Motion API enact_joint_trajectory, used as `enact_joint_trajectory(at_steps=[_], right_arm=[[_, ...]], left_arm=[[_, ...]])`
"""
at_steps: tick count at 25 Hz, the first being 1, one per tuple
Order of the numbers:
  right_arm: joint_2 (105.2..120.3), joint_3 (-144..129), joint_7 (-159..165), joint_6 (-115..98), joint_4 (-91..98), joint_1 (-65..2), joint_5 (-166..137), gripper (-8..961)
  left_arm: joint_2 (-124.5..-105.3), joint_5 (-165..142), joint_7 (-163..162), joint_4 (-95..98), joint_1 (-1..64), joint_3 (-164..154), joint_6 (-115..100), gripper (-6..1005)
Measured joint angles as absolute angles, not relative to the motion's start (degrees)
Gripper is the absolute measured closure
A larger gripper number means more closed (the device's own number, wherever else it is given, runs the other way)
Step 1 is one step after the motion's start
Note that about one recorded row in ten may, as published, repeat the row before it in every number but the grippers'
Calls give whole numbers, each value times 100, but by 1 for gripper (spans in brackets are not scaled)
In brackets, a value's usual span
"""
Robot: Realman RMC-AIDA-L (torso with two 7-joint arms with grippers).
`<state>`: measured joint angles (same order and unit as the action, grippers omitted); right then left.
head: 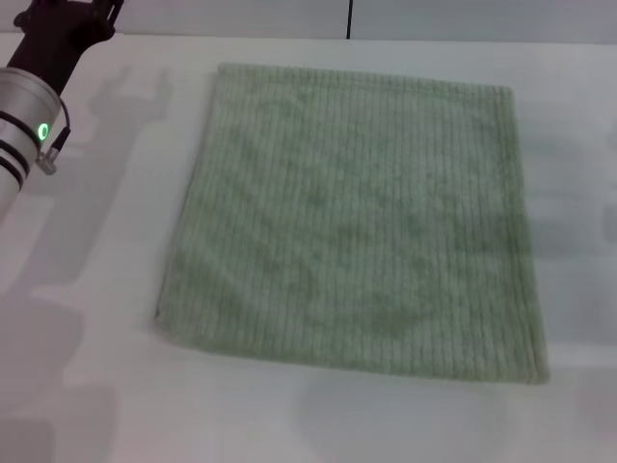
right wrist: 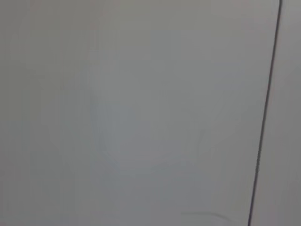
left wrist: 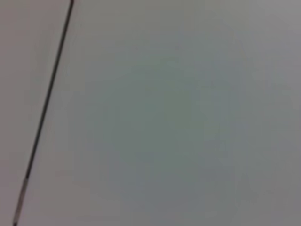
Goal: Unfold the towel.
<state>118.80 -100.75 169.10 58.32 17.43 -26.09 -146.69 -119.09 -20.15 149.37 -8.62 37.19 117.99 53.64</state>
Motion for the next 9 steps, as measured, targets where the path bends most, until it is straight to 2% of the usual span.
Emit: enact_joint_trajectory(at_steps=[2, 8, 9], right_arm=[[11895, -10103, 16912, 5805, 1743, -2593, -14672, 905], [11925, -10066, 16915, 5765, 1728, -2477, -14634, 694], [11927, -10060, 16916, 5794, 1743, -2441, -14632, 694]], left_arm=[[-11909, -2024, 14937, -857, 3763, 11767, 5364, 430], [-11909, -2004, 14937, -863, 3819, 11673, 5349, 429], [-11908, -1992, 14937, -872, 3820, 11678, 5341, 429]])
